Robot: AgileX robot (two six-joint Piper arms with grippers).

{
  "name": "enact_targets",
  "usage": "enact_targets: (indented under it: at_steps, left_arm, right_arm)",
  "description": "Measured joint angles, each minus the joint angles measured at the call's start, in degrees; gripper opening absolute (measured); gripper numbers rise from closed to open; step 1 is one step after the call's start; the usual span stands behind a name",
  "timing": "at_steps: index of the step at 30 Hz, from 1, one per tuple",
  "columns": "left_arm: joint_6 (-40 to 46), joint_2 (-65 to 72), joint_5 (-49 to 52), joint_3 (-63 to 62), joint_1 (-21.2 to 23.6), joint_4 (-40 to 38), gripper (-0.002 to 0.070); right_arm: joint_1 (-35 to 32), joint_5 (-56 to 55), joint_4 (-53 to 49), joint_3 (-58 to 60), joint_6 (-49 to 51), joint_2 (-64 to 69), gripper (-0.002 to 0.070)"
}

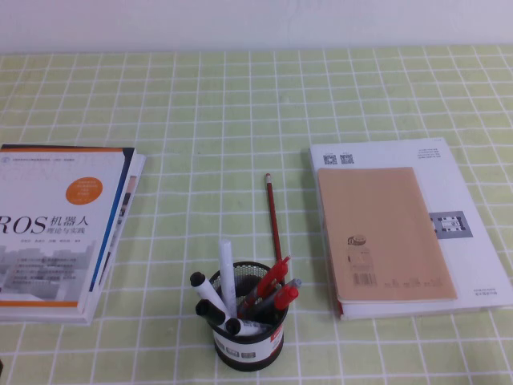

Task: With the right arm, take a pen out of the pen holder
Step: 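Take a marker out of the pen holder and lay it on the table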

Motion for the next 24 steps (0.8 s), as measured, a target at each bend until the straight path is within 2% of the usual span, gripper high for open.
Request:
enact_targets:
  at_steps: [24]
  left_arm:
    - [0.0, 0.0, 0.0, 0.0, 0.0, 0.0, -0.0008]
  right_arm:
    - [0.0, 0.0, 0.8, 0.0, 0.0, -0.1, -0.0013]
